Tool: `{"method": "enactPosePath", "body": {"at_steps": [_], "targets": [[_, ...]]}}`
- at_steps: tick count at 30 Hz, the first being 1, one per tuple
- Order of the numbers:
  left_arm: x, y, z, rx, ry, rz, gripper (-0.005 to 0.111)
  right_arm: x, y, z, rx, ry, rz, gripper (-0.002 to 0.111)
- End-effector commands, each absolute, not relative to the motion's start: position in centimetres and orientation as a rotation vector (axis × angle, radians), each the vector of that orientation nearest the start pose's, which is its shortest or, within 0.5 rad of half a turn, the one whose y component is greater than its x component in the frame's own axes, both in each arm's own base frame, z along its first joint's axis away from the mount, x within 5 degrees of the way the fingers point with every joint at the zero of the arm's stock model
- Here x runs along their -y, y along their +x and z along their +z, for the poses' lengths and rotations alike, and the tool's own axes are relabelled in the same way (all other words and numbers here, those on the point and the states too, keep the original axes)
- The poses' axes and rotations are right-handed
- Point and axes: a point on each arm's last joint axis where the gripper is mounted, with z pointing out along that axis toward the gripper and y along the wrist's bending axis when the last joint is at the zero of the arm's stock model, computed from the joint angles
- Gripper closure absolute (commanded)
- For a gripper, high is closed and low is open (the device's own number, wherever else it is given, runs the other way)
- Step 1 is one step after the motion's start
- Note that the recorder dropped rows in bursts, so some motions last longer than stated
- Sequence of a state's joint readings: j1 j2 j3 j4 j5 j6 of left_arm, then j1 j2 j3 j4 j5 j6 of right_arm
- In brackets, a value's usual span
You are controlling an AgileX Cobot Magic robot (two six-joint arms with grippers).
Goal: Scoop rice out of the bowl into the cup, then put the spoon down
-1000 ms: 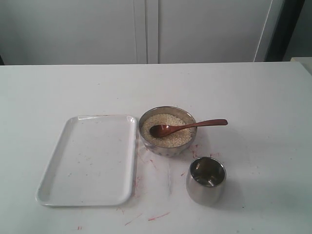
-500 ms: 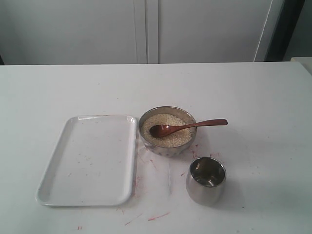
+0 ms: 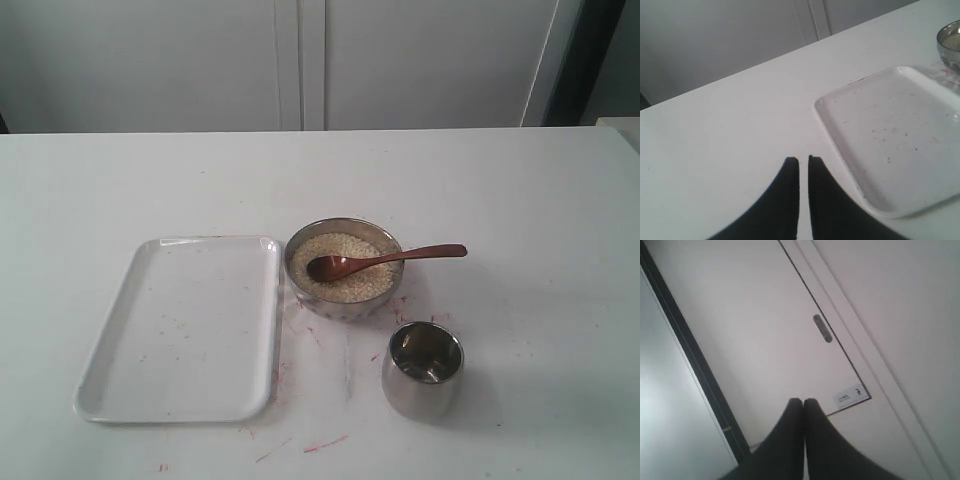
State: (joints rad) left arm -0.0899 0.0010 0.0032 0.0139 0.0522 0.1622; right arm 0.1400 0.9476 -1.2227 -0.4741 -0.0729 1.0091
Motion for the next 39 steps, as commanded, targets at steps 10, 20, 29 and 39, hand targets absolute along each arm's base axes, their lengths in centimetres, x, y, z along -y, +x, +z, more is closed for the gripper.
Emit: {"method": "enactPosePath", "body": {"at_steps": [10, 20, 29, 39], "targets": [[0.5, 5.6, 20.9, -1.516, 0.202, 0.064, 0.092, -9.6, 22.1, 45.9, -1.749, -0.533, 0.188, 0.108], [0.5, 5.6, 20.9, -1.516, 0.202, 0.064, 0.092, -11.5, 24.1, 42.3, -1.883, -0.828, 0.162, 0.108], [0.5, 5.6, 20.9, -1.516, 0.202, 0.064, 0.092, -12.7, 26.4, 38.9, -1.989, -1.004, 0.143, 0.108], [0.5, 5.6, 20.9, -1.516, 0.202, 0.064, 0.092, -13.1, 29.2, 34.9, -2.070, -1.191, -0.005, 0.108]]}}
